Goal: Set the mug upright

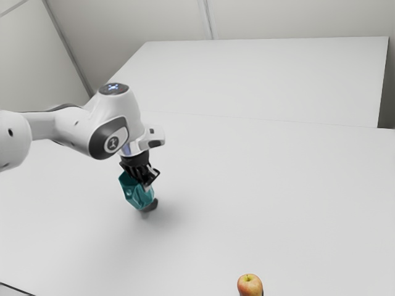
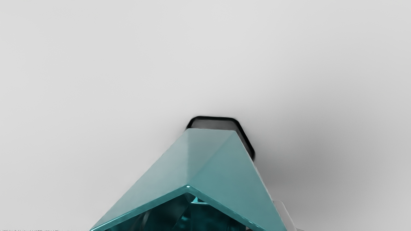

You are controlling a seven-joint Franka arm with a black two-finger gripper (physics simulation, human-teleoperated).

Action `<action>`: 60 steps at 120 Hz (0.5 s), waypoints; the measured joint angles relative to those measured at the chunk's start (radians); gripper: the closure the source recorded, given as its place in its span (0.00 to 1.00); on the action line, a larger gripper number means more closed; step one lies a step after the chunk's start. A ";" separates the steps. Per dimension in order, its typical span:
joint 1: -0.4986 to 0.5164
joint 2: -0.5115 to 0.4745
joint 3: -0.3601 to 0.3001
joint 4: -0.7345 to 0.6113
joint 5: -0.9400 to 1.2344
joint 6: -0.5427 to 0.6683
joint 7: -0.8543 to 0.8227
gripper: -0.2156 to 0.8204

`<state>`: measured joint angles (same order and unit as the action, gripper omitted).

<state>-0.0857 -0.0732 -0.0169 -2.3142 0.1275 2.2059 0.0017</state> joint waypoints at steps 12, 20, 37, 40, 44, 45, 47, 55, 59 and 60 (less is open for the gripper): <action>-0.001 0.011 0.000 0.001 0.000 0.001 -0.021 0.97; -0.002 0.019 0.000 0.002 0.000 0.002 -0.033 0.97; -0.003 0.036 0.000 0.005 -0.001 0.006 -0.055 0.97; -0.003 0.040 0.000 0.005 -0.001 0.009 -0.058 0.97; -0.004 0.044 0.000 0.005 -0.001 0.013 -0.062 0.97; -0.004 0.045 0.000 0.005 -0.001 0.014 -0.063 0.97; -0.004 0.046 0.000 0.005 -0.001 0.016 -0.065 0.97; -0.004 0.051 0.000 0.005 -0.001 0.021 -0.072 0.97; -0.004 0.053 0.000 0.005 -0.001 0.023 -0.076 0.97; -0.004 0.053 0.000 0.005 -0.001 0.024 -0.076 0.97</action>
<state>-0.0898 -0.0201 -0.0170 -2.3093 0.1266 2.2296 -0.0748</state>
